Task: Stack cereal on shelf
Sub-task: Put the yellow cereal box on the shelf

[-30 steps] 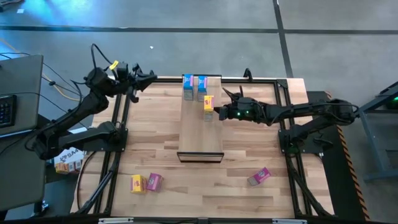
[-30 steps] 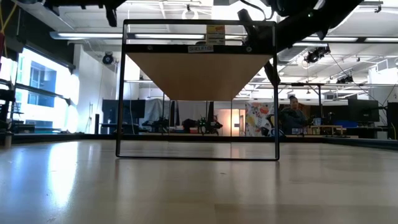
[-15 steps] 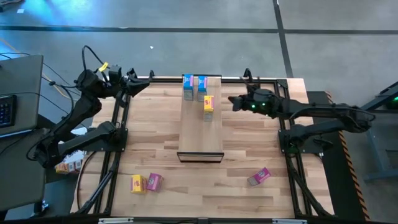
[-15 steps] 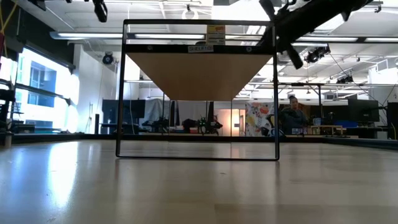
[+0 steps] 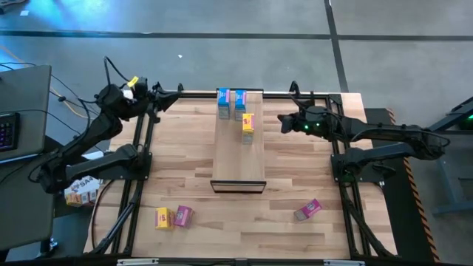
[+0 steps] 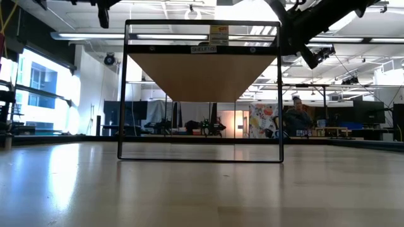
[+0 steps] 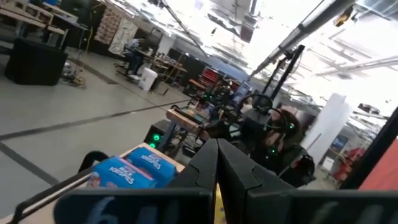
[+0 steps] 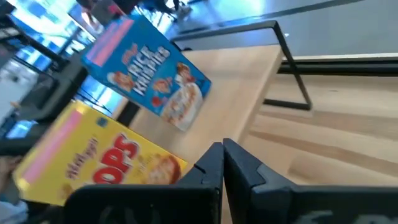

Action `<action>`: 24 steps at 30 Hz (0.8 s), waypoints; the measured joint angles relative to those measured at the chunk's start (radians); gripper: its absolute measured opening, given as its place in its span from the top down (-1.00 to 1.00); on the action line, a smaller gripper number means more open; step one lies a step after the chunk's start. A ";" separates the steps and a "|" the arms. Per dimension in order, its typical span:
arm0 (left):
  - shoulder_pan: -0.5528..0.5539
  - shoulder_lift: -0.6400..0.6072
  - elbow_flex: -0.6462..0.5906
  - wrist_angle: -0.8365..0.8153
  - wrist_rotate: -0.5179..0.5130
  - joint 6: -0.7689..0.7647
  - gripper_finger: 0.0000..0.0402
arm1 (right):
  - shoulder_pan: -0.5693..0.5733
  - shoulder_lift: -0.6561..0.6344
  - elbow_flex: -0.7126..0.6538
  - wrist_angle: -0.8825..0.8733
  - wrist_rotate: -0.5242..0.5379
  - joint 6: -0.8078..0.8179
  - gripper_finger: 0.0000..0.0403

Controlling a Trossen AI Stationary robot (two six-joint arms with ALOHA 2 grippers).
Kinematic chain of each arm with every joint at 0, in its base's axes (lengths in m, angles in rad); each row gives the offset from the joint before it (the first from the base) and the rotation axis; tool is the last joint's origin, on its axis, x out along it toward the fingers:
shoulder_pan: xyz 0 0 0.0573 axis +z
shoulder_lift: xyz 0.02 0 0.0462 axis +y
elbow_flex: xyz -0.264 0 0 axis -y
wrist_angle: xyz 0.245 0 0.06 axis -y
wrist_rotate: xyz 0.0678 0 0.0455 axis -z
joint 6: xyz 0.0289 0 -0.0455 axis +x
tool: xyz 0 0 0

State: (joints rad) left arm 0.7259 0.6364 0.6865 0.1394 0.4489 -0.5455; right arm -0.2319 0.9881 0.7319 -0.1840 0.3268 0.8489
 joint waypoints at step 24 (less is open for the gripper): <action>-0.788 0.143 0.243 -0.523 -0.675 -0.104 1.00 | -0.122 -0.149 0.000 -0.178 -0.313 -0.390 1.00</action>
State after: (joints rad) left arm -0.0620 0.7790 0.9298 -0.3836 -0.2264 -0.6499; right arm -0.3534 0.8393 0.7319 -0.3618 0.0139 0.4588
